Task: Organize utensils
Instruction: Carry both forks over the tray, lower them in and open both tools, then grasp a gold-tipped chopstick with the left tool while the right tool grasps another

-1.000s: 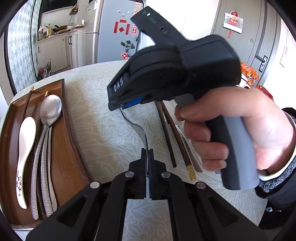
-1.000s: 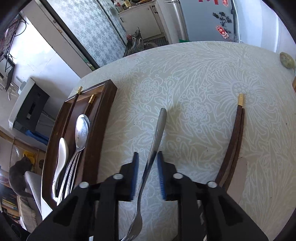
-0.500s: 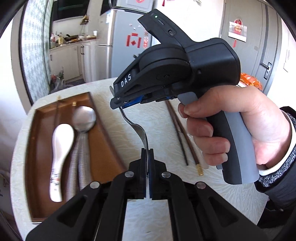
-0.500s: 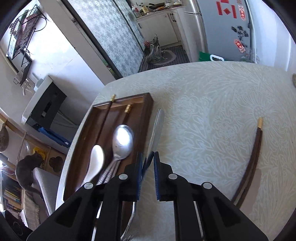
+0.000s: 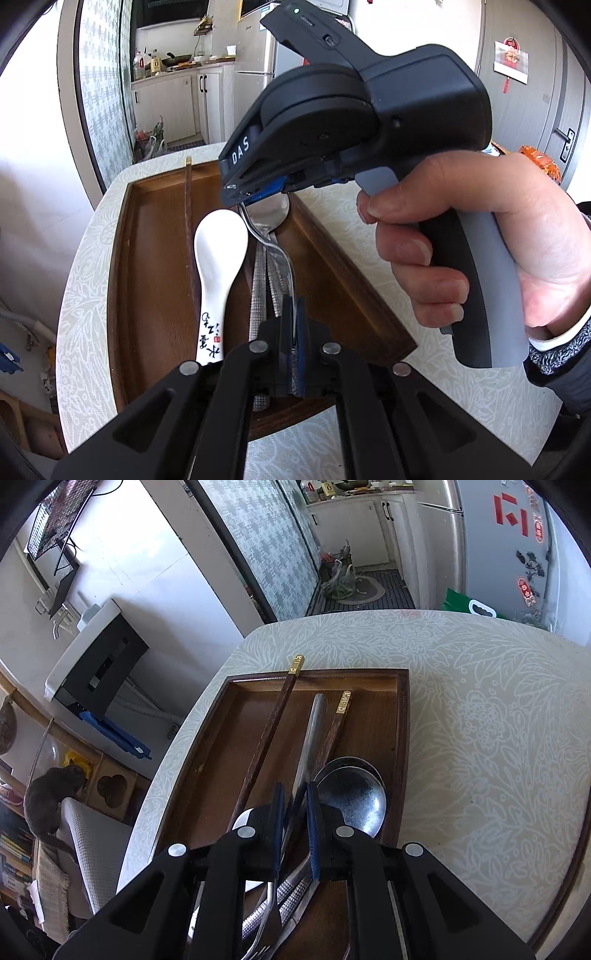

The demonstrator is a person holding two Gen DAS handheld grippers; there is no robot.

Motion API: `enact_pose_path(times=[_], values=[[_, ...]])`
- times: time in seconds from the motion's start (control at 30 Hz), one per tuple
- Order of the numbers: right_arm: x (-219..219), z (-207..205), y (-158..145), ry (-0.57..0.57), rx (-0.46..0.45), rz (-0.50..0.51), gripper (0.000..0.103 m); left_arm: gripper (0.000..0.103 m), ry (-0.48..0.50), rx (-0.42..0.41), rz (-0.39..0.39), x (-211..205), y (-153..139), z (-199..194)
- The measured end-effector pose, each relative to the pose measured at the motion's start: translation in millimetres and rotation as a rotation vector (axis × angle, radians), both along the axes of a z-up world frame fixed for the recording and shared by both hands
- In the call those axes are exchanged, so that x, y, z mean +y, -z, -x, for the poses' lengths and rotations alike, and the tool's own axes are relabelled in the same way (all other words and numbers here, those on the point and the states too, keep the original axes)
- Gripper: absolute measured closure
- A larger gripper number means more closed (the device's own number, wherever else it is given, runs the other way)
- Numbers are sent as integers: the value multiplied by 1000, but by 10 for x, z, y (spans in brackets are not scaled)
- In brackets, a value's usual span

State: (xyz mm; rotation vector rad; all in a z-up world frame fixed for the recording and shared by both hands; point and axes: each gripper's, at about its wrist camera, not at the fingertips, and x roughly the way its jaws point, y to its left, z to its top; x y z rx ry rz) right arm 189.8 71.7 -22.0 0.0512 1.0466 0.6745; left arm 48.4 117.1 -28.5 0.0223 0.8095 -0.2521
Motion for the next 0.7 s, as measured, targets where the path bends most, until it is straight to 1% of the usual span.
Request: enact_pose_path(times=[0.13,0.17,0.2,0.27,0.33,0.37,0.4,0.43,0.47,0.5,0.53,0.6,0.7], values=[[-6,-6,21,-2,1,-10,91,100,-4,11,9,7,39,23],[-19,1,1,-3,-3,-17,88,100,-9,18,1,9,49,16],[-39,13,-17,-11,0,-29,77,100,-12,15,-9,9,54,18],[-106,56,-91,-13,-14,-42,62,99,-11,19,-15,4,63,38],[-232,121,-219,-26,-45,-50,60,96,-20,11,-22,1,39,68],[-331,150,-295,-30,-62,-53,55,82,-22,1,-17,3,7,89],[-447,167,-371,-29,-80,-57,51,63,-21,-17,-7,-7,-42,132],[-596,184,-448,-25,-99,-56,50,56,-15,-36,-7,-26,-91,165],[-764,192,-513,-14,-114,-53,48,45,-6,-64,-19,-77,-156,223],[-941,189,-571,2,-125,-46,47,42,2,-88,-31,-127,-210,264],[-1116,179,-619,23,-137,-37,47,41,16,-103,-31,-175,-260,280],[-1479,144,-670,80,-155,-25,45,34,60,-117,-6,-314,-341,323],[-1967,88,-602,169,-129,-40,45,33,121,-104,17,-593,-357,296]])
